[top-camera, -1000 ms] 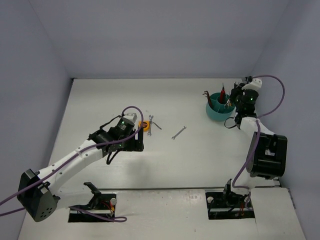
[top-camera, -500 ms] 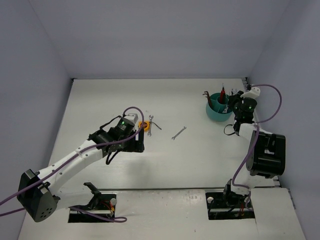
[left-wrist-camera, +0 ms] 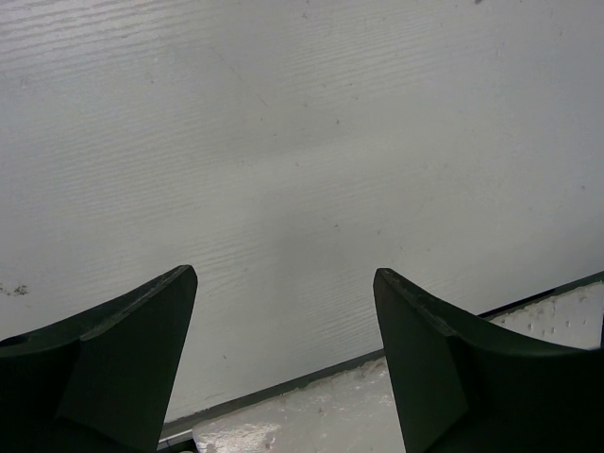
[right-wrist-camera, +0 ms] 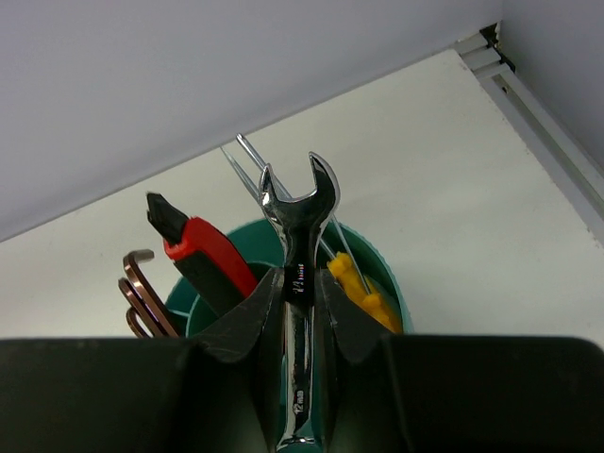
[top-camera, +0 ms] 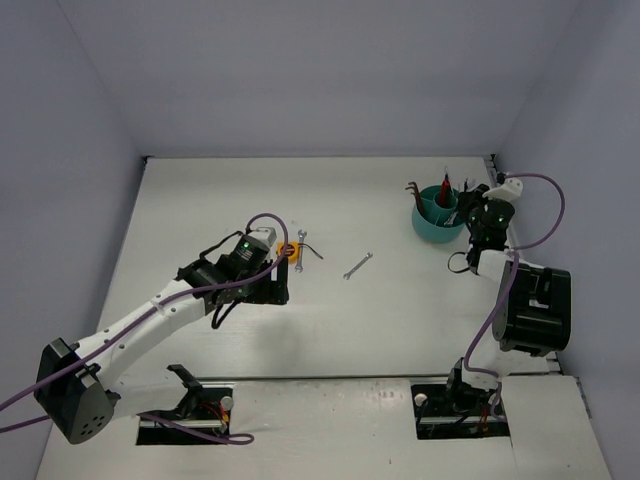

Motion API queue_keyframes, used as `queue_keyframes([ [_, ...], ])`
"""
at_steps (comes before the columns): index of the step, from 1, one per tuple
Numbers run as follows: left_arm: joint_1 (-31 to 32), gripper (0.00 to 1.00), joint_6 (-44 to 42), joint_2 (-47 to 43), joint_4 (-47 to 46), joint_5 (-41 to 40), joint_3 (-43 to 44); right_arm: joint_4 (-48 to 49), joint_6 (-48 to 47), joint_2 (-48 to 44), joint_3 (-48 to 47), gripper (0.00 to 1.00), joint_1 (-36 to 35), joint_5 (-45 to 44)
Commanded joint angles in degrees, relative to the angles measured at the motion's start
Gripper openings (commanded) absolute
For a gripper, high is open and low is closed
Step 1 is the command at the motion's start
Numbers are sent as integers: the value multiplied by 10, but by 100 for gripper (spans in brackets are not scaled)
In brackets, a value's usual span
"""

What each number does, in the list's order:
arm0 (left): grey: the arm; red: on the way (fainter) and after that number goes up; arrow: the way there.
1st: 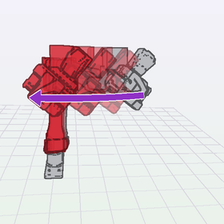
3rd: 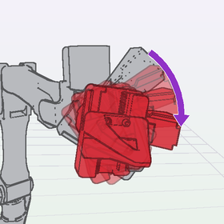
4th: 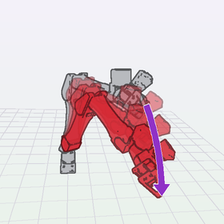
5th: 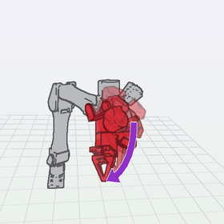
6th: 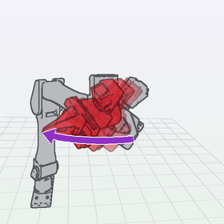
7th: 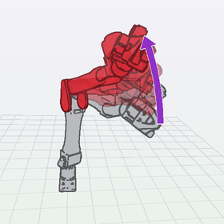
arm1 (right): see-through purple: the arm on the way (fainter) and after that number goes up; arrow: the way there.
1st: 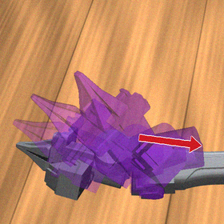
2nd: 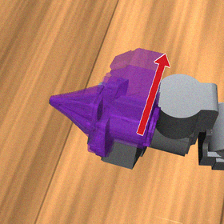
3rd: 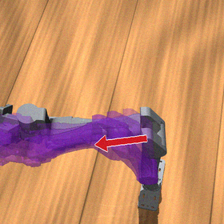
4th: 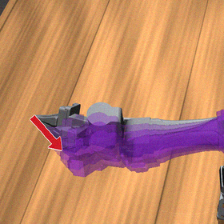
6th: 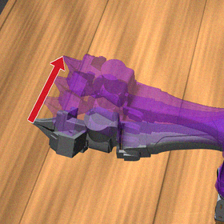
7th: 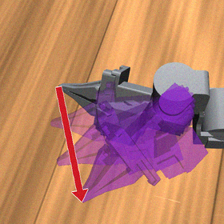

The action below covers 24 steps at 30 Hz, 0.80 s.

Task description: Sort the tools into containers

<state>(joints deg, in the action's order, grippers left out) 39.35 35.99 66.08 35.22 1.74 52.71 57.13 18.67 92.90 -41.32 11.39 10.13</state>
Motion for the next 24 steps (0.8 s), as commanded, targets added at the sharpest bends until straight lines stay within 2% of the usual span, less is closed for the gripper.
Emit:
queue_keyframes([
  [1, -2, 73, -2, -9, -23, 4, 21, 65, 14, -21, 11, 3, 1, 11],
  [8, -2, 73, 2, -7, -26, 8, 24, 32, 17, -36, 12, 18, 1, 19],
  [10, -1, 73, 2, -8, -26, 7, 26, 15, 16, -45, 7, 29, 1, 21],
  [13, -1, 73, 1, -12, -26, 5, 26, -19, 10, -58, -5, 36, 1, 25],
  [20, -1, 73, 0, -11, -25, 7, 32, -105, -4, -127, -14, 43, 2, 7],
  [24, -1, 73, -15, 2, -24, 6, 49, -230, -8, -171, -65, 45, -1, -6],
])
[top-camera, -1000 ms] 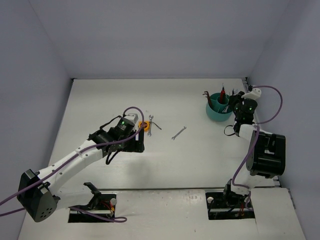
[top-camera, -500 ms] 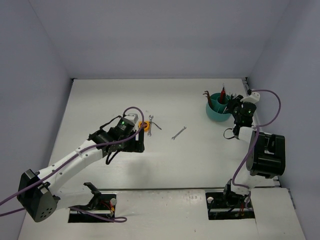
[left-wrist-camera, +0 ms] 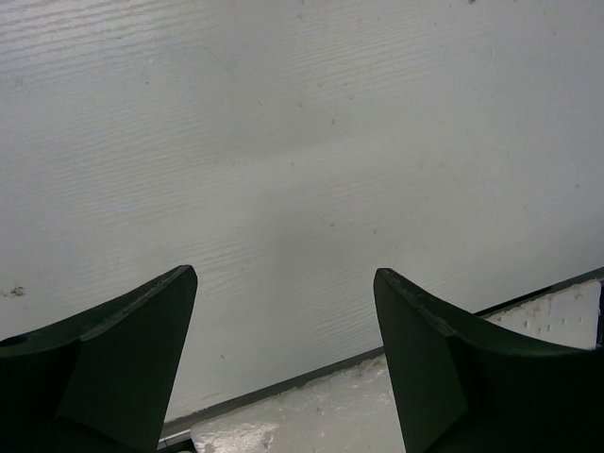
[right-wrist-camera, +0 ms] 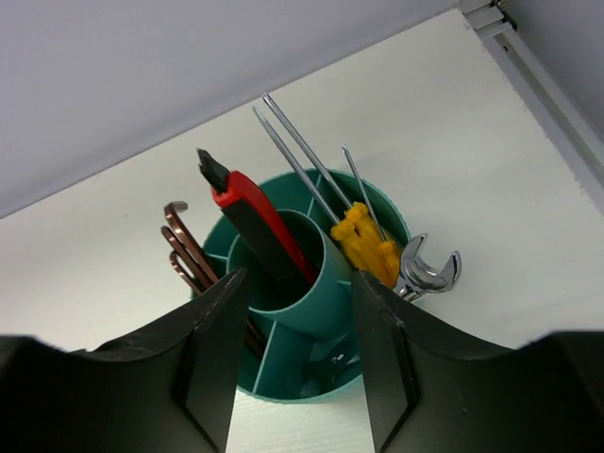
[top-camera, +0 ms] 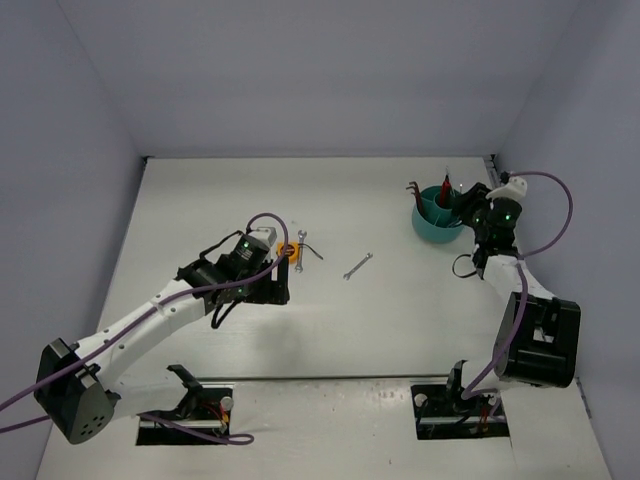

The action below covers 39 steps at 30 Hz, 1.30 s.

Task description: Sort the tools into containers

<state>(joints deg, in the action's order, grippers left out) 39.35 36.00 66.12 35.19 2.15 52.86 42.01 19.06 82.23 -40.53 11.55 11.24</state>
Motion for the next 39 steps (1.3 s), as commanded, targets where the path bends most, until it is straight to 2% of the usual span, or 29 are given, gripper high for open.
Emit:
queue_keyframes([
  [1, -1, 73, -20, 7, -23, 2, 53, -131, -12, -74, -88, 46, -6, -22],
  [4, -1, 73, -33, 21, -24, 1, 66, -221, -13, -94, -121, 49, -18, -38],
  [8, 0, 73, -71, 67, -24, 8, 100, -389, 1, -102, -177, 57, -67, -104],
  [9, 0, 73, -88, 80, -24, 13, 114, -409, 9, -103, -179, 63, -76, -109],
  [11, 1, 73, -117, 120, -23, 25, 141, -438, 22, -112, -171, 67, -105, -110],
  [18, 25, 69, -198, 262, 8, 28, 281, -476, 62, -152, -110, 68, -150, -91],
  [23, 73, 62, -232, 391, 51, -9, 408, -504, 56, -173, -95, 68, -151, -87],
  [29, 106, 50, -233, 527, 102, -11, 532, -528, 55, -204, -62, 69, -152, -62],
  [39, 107, 44, -228, 625, 103, 0, 624, -541, 57, -259, -5, 70, -152, -20],
])
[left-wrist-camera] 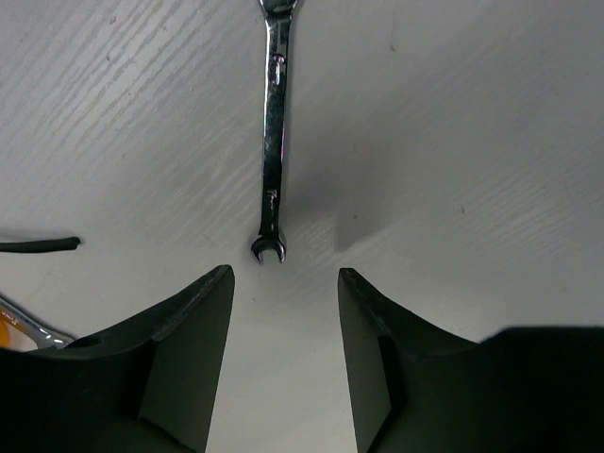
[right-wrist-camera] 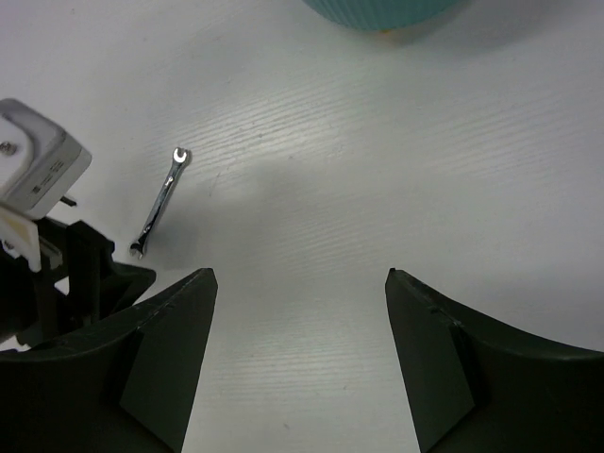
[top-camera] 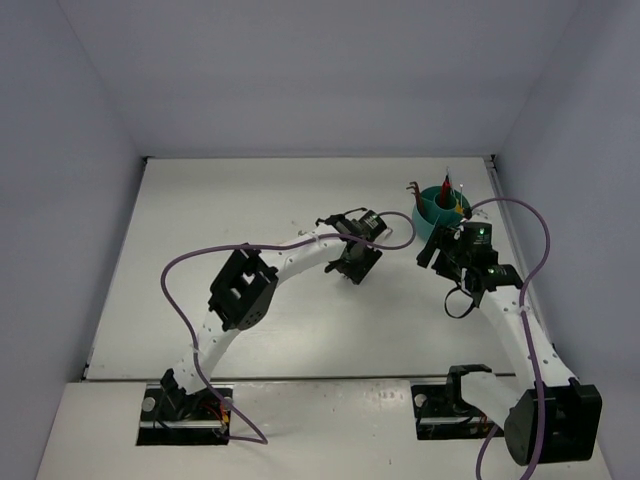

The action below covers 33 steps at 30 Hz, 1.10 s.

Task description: Sort the tools into containers

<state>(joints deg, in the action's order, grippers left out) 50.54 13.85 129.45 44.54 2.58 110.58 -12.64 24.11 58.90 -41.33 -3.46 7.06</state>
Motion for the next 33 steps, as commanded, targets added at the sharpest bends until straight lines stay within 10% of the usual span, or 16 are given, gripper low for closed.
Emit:
queue_keyframes([
  [1, -5, 44, -6, -2, 9, -5, 50, 4, 5, -29, 4, 70, -2, 22],
  [9, -16, 42, -3, 35, 10, 0, 65, -3, -2, -29, 6, 71, -2, 30],
  [20, -19, 0, 29, 5, 10, 21, -35, -10, -10, -20, -8, 72, -2, 26],
  [33, -14, 10, 58, -125, 9, -20, -232, -9, -19, -2, -7, 74, -4, 19],
])
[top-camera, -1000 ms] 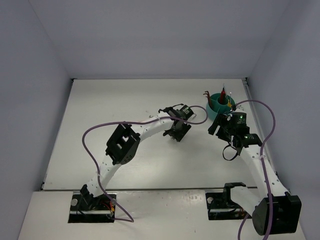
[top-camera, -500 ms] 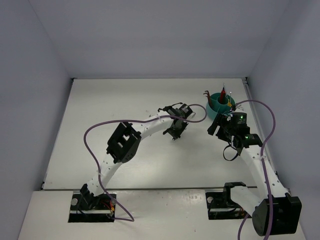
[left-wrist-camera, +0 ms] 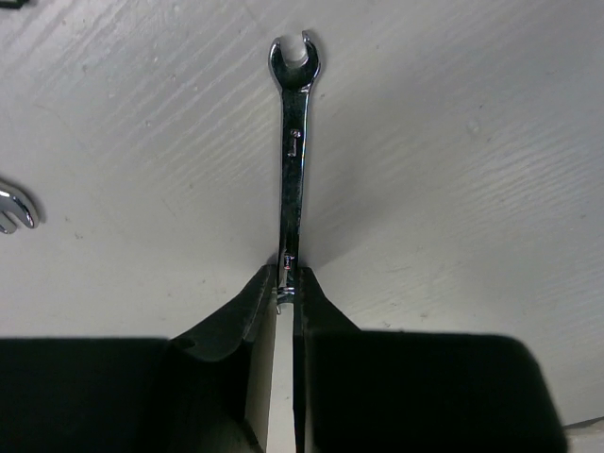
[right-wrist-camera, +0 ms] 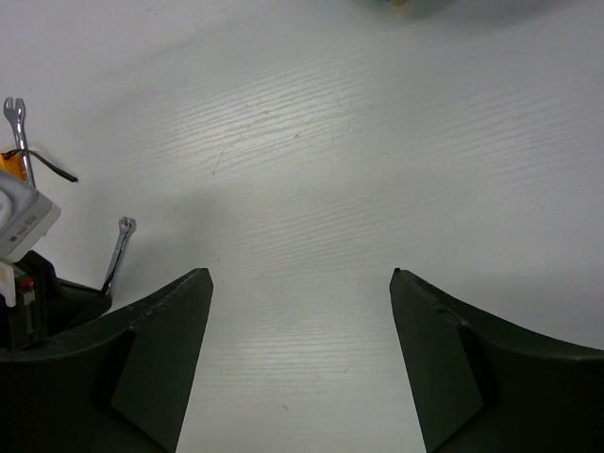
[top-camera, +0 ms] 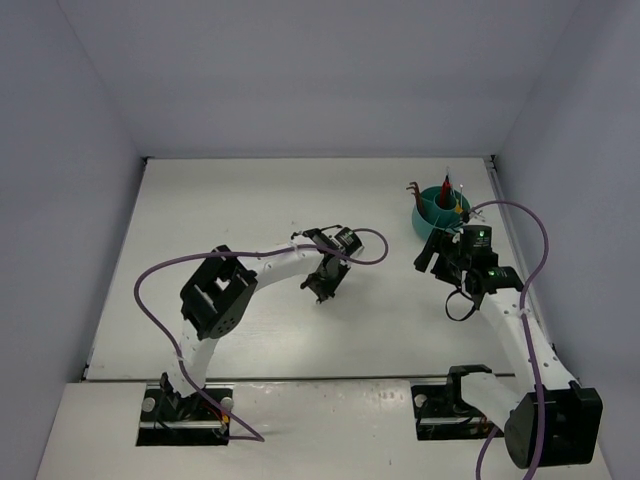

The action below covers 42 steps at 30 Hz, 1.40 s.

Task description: Sort the tools into containers

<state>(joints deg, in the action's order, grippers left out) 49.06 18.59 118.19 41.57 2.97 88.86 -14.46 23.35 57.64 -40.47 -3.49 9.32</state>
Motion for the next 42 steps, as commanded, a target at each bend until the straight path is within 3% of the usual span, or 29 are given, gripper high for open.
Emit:
queue_keyframes([
  [1, 1, 12, 11, -12, 40, -24, -11, 9, -13, 13, -16, 74, -4, -3],
  [9, 1, 29, 15, 6, 39, -24, 27, 9, -19, 17, -21, 74, -5, -2],
  [25, -13, 31, 11, 65, 40, 17, 90, 9, -23, 7, -13, 75, -5, 0],
  [29, -20, 24, 12, 74, 40, 31, 82, 9, -23, 6, -11, 75, -5, 4],
  [31, -28, 7, 7, 80, 39, 36, 80, 9, -23, 8, -14, 75, -5, 7],
  [33, -33, 1, 0, 84, 39, 37, 80, 9, -23, 11, -16, 75, -6, 11],
  [42, -39, 0, -35, 18, 17, 22, 78, 12, -21, 37, -41, 77, -32, 74],
])
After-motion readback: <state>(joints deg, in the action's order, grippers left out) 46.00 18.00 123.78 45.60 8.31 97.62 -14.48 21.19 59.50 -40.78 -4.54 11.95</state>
